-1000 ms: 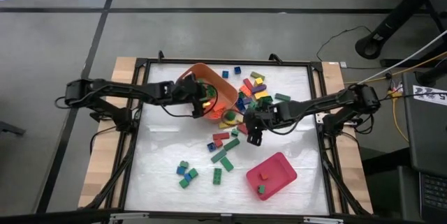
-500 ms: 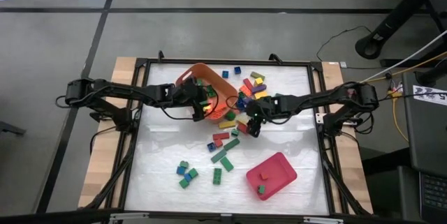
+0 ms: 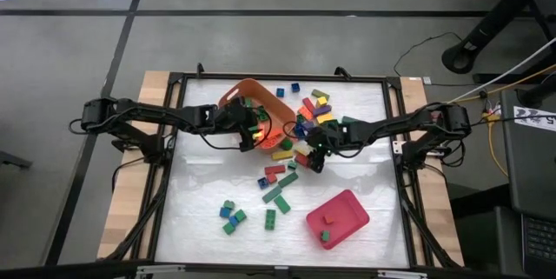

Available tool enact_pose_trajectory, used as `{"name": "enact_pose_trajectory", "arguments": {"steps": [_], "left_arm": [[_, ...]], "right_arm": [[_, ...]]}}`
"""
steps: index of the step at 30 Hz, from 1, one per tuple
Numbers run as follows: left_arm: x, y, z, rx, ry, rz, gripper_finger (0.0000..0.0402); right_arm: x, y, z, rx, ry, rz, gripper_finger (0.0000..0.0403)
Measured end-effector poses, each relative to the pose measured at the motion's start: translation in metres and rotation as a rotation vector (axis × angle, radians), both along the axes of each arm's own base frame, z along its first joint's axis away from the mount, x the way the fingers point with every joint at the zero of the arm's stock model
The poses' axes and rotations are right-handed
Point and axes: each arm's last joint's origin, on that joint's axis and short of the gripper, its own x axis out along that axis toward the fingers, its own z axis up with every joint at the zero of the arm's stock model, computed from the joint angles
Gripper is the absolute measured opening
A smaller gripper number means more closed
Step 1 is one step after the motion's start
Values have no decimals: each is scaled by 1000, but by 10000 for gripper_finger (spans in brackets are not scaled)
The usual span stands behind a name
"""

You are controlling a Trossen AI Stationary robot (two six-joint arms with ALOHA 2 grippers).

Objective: Sort blocks by size
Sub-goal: Put the large yellow block into the orange bin

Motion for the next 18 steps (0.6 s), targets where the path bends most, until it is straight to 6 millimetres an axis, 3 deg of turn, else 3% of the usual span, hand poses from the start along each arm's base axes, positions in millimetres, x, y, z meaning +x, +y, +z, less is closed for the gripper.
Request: {"name": "enact_pose_trajectory", "arguments": {"steps": [11, 18], "left_arm": [[0, 0, 0, 0, 0, 0, 210], [0, 0, 0, 0, 0, 0, 210]], "right_arm": [[-1, 0, -5, 0, -26, 0, 248], [7, 0, -23, 11, -1, 12, 248]]}}
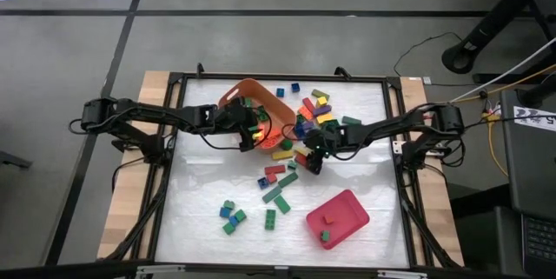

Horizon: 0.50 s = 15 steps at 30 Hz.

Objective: Sort blocks by size
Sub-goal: Put the large yellow block into the orange bin

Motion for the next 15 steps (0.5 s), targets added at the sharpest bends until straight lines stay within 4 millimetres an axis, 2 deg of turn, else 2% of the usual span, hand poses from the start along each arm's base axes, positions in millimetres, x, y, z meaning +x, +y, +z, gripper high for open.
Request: {"name": "enact_pose_trajectory", "arguments": {"steps": [9, 15], "left_arm": [[0, 0, 0, 0, 0, 0, 210], [0, 0, 0, 0, 0, 0, 210]], "right_arm": [[5, 0, -5, -4, -12, -3, 246], [4, 0, -6, -11, -8, -6, 197]]}}
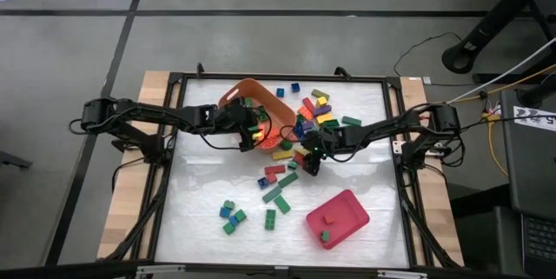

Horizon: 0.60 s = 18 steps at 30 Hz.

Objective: Sort blocks by size
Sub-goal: Put the large yellow block into the orange bin

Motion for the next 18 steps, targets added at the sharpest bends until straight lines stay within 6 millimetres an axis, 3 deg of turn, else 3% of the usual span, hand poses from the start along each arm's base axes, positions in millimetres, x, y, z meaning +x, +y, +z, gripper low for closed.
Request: {"name": "enact_pose_trajectory", "arguments": {"steps": [11, 18], "left_arm": [[0, 0, 0, -1, -1, 1, 210], [0, 0, 0, -11, -7, 10, 210]], "right_arm": [[3, 1, 3, 53, -20, 35, 49], [15, 2, 16, 57, -50, 48, 52]]}}
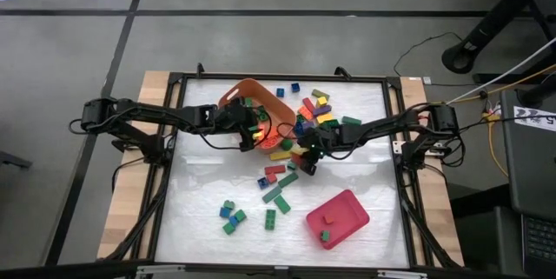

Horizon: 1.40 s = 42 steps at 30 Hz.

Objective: Sort blocks by size
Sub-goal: Put the large yellow block into the orange bin

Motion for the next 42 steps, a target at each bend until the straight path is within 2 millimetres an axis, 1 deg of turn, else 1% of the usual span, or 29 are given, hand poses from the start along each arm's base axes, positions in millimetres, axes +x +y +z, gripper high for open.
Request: {"name": "enact_pose_trajectory", "arguments": {"steps": [4, 8, 12, 17, 21, 25, 29, 31, 37, 42], "left_arm": [[0, 0, 0, -1, -1, 1, 210], [0, 0, 0, -1, -1, 1, 210], [0, 0, 0, -4, -3, 4, 210], [0, 0, 0, -11, -7, 10, 210], [0, 0, 0, -15, -9, 13, 210], [0, 0, 0, -17, -10, 14, 210], [0, 0, 0, -17, -10, 15, 210], [0, 0, 0, -17, -12, 14, 210], [0, -5, 2, -33, -29, 12, 210], [-4, -16, 12, -33, -60, -23, 210]], "right_arm": [[5, 0, 12, -1, 23, 4, 70], [12, 0, 30, -32, 46, 52, 57], [23, -1, 57, -95, 30, 101, 47], [35, -3, 92, -207, -23, 141, 65], [42, -6, 110, -329, -76, 149, 61], [43, -7, 114, -390, -88, 160, 53], [45, -9, 115, -416, -97, 144, 59], [49, -11, 113, -442, -116, 128, 61], [63, -31, 104, -498, -149, 131, 62], [69, -47, 98, -502, -167, 99, 72]]}}
